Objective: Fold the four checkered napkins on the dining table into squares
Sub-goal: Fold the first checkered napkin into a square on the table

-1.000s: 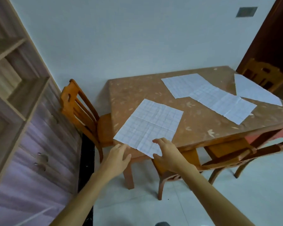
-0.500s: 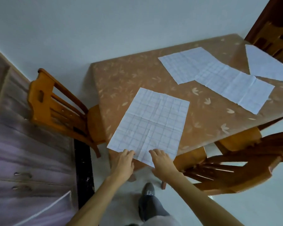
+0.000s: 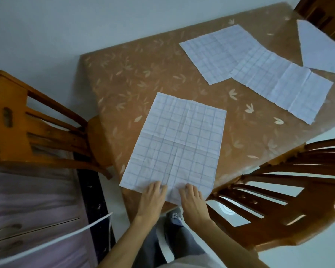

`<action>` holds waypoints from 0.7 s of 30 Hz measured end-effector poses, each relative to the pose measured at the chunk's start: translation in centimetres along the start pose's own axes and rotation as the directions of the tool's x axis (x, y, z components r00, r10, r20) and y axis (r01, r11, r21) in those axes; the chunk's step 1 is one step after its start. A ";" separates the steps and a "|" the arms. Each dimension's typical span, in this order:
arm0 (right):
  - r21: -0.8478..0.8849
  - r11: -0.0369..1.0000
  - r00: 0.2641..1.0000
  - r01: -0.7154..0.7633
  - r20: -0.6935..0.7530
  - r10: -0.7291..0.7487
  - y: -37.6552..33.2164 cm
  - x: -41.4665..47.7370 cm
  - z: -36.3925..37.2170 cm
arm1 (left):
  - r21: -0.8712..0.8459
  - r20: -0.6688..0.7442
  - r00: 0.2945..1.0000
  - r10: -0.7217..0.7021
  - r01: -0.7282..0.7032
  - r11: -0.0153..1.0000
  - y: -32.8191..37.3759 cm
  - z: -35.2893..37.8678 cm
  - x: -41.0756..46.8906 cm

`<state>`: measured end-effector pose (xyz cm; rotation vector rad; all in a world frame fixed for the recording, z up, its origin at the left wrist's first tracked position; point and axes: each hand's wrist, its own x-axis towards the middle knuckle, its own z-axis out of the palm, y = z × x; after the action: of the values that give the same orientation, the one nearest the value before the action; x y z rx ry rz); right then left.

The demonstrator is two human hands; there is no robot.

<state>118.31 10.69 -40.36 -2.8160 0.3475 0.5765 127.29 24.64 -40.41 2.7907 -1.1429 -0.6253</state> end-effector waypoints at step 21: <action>0.332 0.892 0.904 -0.307 -0.190 0.382 -0.5 1.5 -3.8 | -0.247 -0.172 0.928 0.332 -0.366 0.897 -4.5 -9.3 7.1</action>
<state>121.16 9.80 -37.52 -2.5453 0.9229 0.2032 138.44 22.14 -35.29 2.2791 -1.3667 -0.5164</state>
